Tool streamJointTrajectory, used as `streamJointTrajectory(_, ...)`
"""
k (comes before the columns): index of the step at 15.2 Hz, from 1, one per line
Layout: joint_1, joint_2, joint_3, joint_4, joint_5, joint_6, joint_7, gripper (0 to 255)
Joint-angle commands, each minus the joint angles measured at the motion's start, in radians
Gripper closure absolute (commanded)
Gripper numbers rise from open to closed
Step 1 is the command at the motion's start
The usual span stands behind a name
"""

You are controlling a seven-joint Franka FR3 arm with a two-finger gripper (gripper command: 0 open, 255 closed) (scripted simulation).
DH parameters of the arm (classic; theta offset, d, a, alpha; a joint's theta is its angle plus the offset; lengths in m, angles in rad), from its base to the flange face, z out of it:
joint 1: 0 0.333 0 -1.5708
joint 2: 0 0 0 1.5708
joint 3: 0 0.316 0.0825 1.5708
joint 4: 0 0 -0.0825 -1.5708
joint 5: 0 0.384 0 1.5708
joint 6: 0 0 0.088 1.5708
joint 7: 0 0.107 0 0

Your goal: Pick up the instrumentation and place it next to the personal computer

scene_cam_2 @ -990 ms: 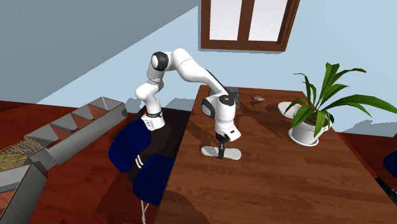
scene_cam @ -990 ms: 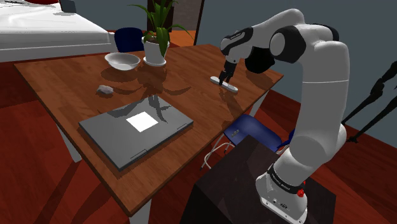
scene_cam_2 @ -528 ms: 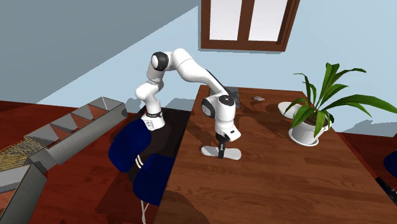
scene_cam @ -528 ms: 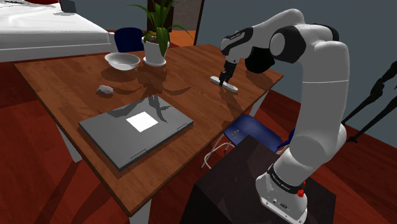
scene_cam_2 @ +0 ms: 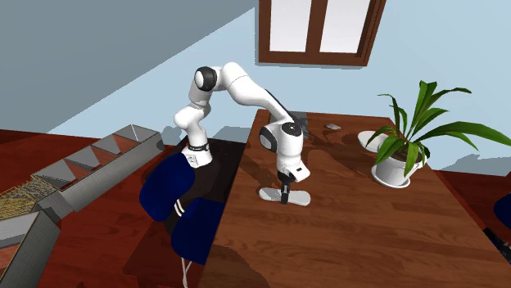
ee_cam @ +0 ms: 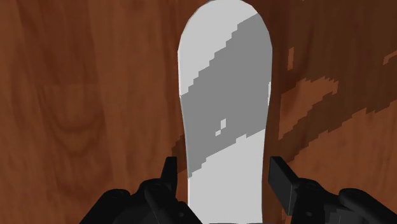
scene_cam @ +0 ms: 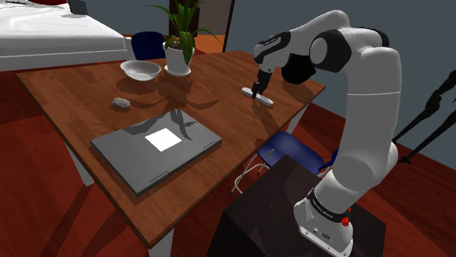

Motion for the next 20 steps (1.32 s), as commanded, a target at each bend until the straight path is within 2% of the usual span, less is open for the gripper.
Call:
streamJointTrajectory(1, 0.001, -0.007, -0.002, 0.004, -0.003, -0.01, 0.002, 255)
streamJointTrajectory(17, 0.007, -0.081, -0.023, 0.112, -0.043, -0.186, 0.031, 255)
streamJointTrajectory(20, 0.072, -0.172, -0.02, -0.016, -0.077, -0.139, 0.09, 255)
